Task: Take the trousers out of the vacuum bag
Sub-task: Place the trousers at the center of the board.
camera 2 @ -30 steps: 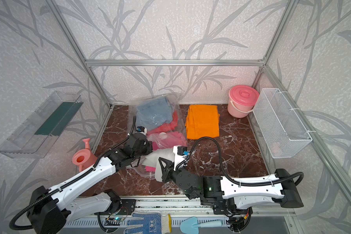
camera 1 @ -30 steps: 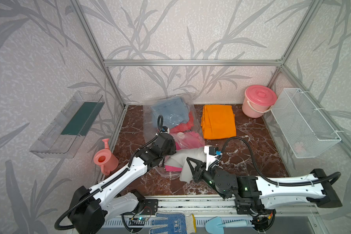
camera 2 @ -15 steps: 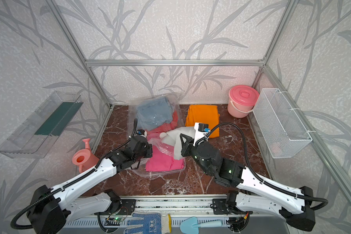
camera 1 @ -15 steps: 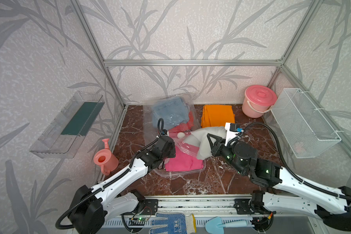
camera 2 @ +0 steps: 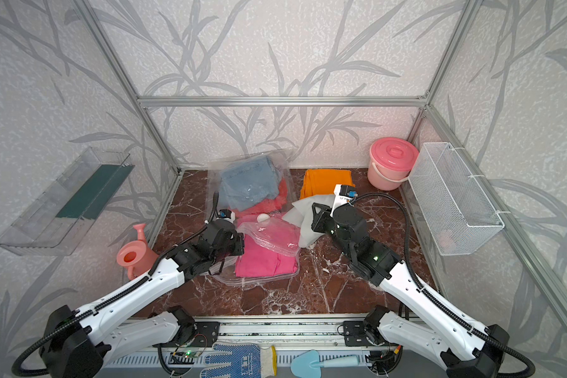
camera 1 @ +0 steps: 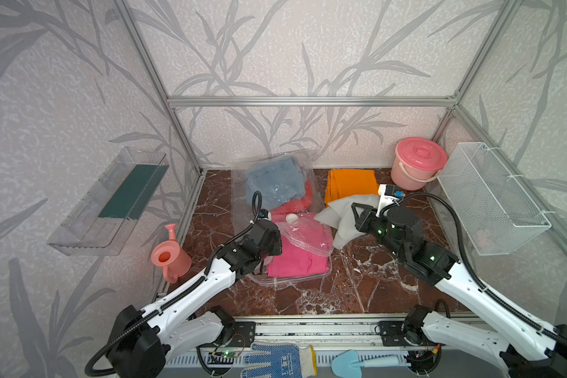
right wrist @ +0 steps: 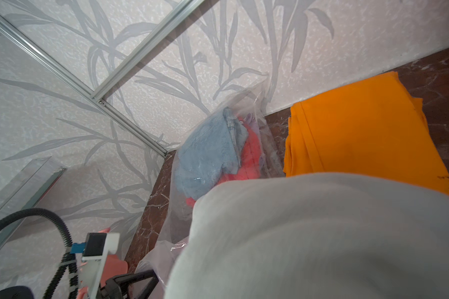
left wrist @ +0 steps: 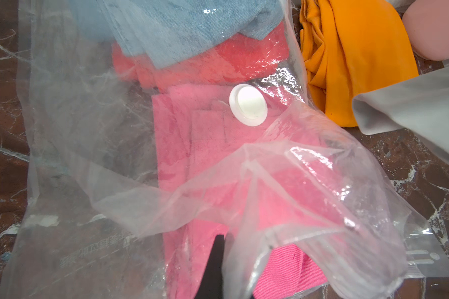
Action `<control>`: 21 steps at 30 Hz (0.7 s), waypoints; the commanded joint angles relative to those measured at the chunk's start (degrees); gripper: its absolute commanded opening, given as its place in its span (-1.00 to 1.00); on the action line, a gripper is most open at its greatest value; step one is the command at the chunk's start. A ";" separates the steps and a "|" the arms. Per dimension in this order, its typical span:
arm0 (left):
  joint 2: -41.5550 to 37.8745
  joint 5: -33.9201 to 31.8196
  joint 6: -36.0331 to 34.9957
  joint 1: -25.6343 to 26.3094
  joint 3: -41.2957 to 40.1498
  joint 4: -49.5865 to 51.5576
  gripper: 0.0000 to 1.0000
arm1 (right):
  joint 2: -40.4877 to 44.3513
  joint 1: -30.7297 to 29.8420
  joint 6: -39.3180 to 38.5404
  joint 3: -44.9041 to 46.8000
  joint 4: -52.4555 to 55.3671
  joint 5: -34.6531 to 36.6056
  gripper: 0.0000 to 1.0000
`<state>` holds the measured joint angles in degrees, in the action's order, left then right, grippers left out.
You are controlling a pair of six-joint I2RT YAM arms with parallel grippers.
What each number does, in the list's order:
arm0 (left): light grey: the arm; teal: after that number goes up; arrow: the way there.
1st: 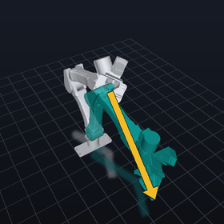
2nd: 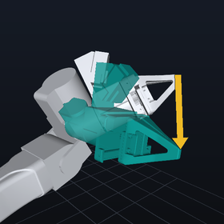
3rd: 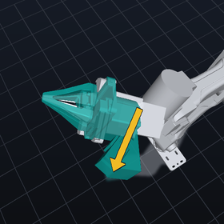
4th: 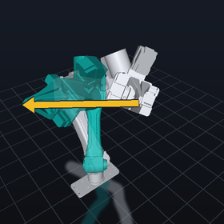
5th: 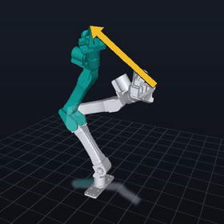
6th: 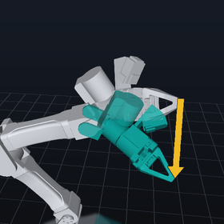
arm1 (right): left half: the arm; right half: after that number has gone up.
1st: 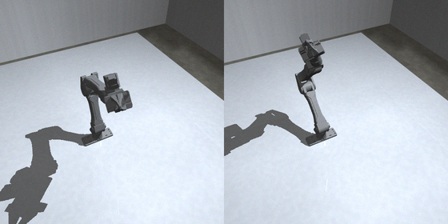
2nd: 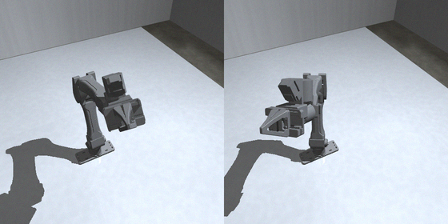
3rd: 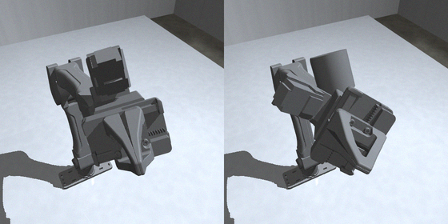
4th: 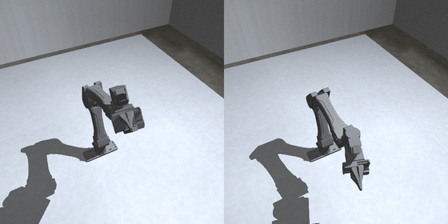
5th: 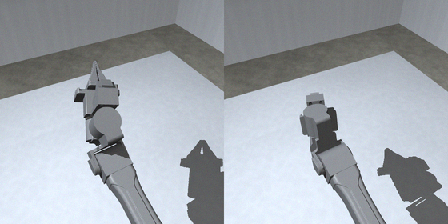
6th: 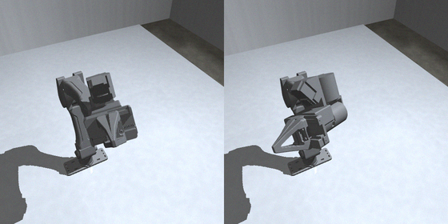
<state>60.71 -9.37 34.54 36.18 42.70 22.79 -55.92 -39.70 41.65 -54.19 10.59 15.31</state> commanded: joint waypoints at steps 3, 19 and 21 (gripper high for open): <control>-2.01 -1.27 0.26 -0.40 1.38 2.09 -1.00 | -4.89 5.40 0.20 -1.80 -7.60 -6.61 -1.00; -2.74 -3.29 0.08 -0.41 2.50 4.36 -1.00 | -32.87 17.98 -0.94 -22.34 -18.96 -19.35 -1.00; -2.70 -3.43 0.22 -0.41 2.67 4.46 -1.00 | -37.69 19.88 -1.04 -27.00 -19.07 -22.51 -1.00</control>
<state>58.48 -10.61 34.54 36.18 43.20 25.71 -90.26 -21.96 41.71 -75.85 -1.78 -2.15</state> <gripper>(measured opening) 0.046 0.170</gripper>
